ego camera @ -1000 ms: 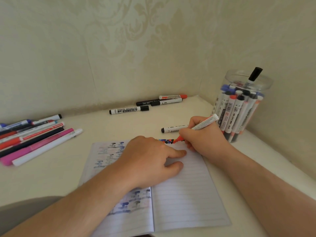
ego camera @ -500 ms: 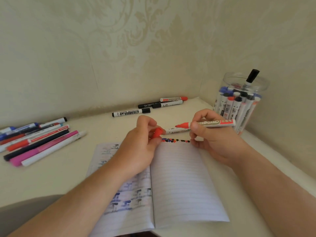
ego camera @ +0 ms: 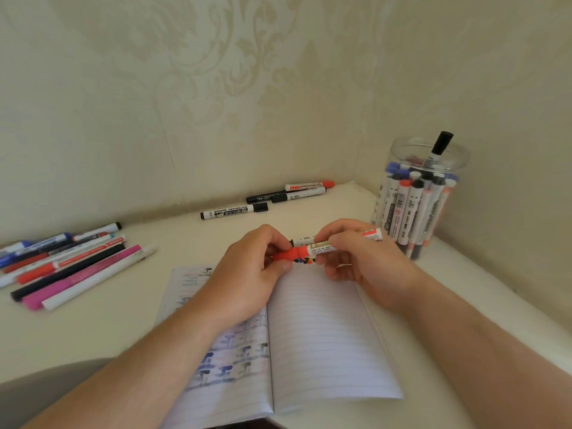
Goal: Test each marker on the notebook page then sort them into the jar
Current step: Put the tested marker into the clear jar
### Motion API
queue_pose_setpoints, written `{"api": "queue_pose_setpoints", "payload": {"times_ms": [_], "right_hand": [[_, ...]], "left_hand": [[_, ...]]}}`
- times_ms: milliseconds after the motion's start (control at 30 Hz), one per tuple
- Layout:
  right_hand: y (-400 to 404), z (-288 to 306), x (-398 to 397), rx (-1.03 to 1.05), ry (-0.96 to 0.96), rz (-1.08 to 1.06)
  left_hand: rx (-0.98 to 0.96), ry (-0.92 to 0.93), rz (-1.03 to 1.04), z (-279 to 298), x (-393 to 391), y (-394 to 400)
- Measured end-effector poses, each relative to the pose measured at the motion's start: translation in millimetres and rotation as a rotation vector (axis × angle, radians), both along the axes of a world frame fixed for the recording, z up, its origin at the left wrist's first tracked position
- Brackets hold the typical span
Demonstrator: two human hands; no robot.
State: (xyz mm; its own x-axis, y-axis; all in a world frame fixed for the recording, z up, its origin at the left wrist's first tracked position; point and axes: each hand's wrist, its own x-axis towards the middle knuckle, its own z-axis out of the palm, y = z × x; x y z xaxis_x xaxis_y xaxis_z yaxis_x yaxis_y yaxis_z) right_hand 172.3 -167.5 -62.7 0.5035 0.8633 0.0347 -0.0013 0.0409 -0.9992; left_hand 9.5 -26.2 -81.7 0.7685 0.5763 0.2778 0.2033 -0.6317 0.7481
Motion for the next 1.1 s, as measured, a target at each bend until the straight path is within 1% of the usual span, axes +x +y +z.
{"api": "queue_pose_setpoints", "payload": {"times_ms": [133,267,400,467,533,567,633,667,733,767,800,867,933,967,1000,1033,1100], "right_hand": [[1.2,-2.2,-3.7,0.033,-0.17,-0.049],[-4.4,2.0,-4.5,0.119,-0.111,-0.065],[-0.5,1.3,-7.8,0.109,-0.148,-0.085],[0.6,2.7,-12.3,0.095,-0.147,-0.089],[0.3,4.6,-18.2,0.067,-0.145,-0.092],[0.2,4.6,-19.6,0.053,-0.142,-0.096],[-1.5,5.2,-19.8,0.02,-0.159,-0.108],[-3.1,7.4,-19.6,-0.003,-0.202,-0.108],[-10.8,23.1,-19.4,-0.058,-0.368,-0.127],[-16.8,35.9,-18.3,-0.056,-0.433,-0.159],[-24.3,52.9,-17.0,-0.013,-0.457,-0.215],[-43.5,94.6,-8.5,0.168,-0.433,-0.397],[-64.2,131.2,15.7,0.329,-0.49,-0.595],[-72.4,145.6,28.5,0.366,-0.545,-0.675],[-78.3,154.6,42.0,0.346,-0.627,-0.747],[-82.5,159.9,54.6,0.274,-0.721,-0.803],[-86.0,159.6,75.1,0.065,-0.872,-0.849]], "left_hand": [[-0.078,-0.049,-0.059,-0.3,-1.7,2.9],[-0.188,-0.13,-0.092,1.5,-3.0,7.1],[-0.232,-0.197,-0.093,0.2,-1.0,7.2],[-0.182,-0.231,-0.058,-2.0,-3.2,3.8],[-0.073,-0.249,-0.002,-3.1,-4.6,1.9],[-0.039,-0.239,0.015,-2.6,-4.4,2.7],[-0.036,-0.175,-0.001,0.7,-1.4,3.4],[-0.034,-0.133,-0.023,1.5,-0.3,3.1],[0.006,-0.083,-0.066,1.9,0.7,0.7],[0.034,-0.064,-0.073,1.5,0.3,-0.4],[0.059,-0.05,-0.07,0.9,0.0,-0.6],[0.106,-0.034,-0.065,0.3,-1.1,0.2],[0.142,-0.006,-0.072,-1.7,-1.0,1.5],[0.148,0.003,-0.075,-2.3,-1.2,1.5],[0.153,0.005,-0.079,-2.7,-1.2,1.3],[0.154,0.008,-0.082,-2.5,-1.7,0.5],[0.15,0.017,-0.087,-1.9,-2.3,-0.3]]}}
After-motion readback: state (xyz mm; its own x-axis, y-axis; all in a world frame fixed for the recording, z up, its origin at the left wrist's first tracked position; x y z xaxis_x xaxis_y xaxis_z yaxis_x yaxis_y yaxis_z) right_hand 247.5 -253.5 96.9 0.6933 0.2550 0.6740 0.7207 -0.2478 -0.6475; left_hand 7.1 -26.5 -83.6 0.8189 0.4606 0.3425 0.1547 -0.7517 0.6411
